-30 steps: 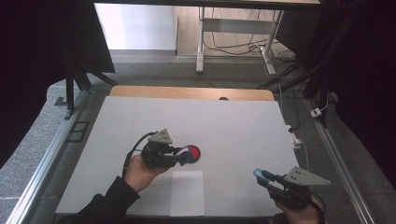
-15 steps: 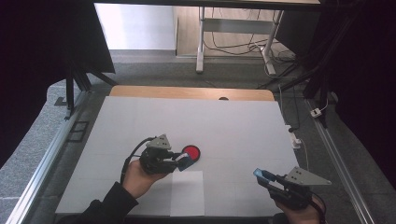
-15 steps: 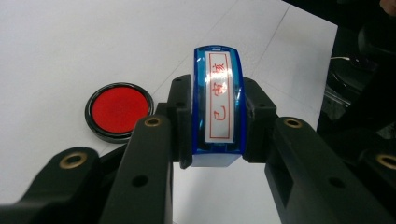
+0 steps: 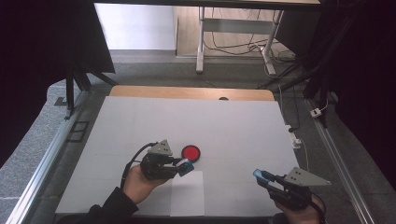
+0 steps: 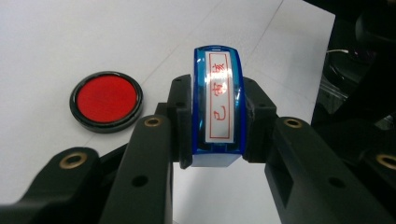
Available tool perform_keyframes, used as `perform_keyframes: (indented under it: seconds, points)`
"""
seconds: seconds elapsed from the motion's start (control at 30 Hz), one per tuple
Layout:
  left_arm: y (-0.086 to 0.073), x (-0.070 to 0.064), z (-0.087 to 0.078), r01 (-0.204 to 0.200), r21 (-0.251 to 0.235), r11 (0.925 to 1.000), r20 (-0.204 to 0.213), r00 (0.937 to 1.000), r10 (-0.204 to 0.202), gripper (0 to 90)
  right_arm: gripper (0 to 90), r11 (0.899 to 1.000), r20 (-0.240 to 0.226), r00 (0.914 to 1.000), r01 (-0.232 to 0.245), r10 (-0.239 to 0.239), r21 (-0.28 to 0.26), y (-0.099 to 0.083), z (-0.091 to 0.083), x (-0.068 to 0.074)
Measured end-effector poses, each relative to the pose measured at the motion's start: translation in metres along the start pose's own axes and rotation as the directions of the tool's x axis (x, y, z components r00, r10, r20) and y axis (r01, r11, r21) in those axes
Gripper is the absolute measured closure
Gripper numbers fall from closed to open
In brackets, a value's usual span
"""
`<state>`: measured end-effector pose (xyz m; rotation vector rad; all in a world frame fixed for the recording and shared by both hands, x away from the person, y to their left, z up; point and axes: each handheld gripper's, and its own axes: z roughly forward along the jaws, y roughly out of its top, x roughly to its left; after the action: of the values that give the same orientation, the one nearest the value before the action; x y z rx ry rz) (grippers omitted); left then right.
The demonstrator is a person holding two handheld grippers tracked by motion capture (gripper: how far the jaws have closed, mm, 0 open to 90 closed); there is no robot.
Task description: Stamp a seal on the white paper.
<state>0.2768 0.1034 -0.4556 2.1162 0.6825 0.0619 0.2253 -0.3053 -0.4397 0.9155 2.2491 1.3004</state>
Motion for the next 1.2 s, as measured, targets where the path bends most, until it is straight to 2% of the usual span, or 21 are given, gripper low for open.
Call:
perform_keyframes:
  seconds: [0.63, 0.93, 1.2]
  points:
    - [-0.015, -0.007, 0.015, 0.009, 0.040, 0.9992, 0.002, 1.0000, -0.009, 69.3, 68.7, 1.000, -0.007, 1.0000, 0.006, -0.006, 0.006, 0.000, 0.000, 0.001]
    - [-0.023, -0.007, 0.025, -0.010, 0.069, 0.9976, -0.018, 0.9998, 0.012, 69.4, 68.8, 1.000, -0.010, 1.0000, 0.000, 0.000, 0.002, 0.000, 0.000, 0.000]
    - [-0.026, -0.008, 0.032, -0.029, 0.086, 0.9959, -0.016, 0.9994, 0.030, 69.4, 68.8, 1.000, -0.008, 1.0000, -0.003, 0.003, 0.006, 0.000, 0.001, 0.000]
